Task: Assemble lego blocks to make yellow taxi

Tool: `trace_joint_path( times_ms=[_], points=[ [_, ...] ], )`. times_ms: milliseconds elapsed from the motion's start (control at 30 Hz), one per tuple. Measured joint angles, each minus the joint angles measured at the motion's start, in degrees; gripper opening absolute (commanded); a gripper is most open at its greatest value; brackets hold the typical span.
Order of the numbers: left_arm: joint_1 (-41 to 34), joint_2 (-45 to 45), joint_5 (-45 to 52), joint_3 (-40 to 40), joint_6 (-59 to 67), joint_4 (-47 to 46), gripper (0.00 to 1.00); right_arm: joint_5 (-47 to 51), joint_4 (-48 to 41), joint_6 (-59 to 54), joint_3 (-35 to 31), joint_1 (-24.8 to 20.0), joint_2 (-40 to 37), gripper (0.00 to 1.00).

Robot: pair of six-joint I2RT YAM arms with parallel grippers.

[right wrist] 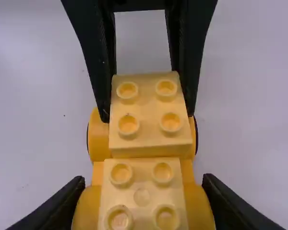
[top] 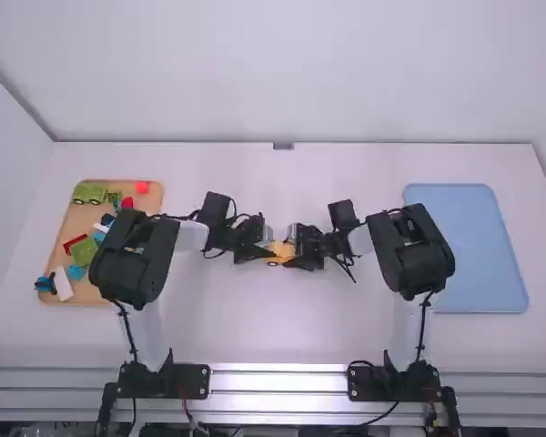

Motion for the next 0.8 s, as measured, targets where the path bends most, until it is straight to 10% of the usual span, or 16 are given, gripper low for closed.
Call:
trace_joint_path(
  times_ms=[800],
  points=[
    [-0.33,-0.33,0.00,0.35,-0.09,-2.49,0.02,0.13,-0.24,-0.20,0.09,0.02,0.00,0.25]
  ],
)
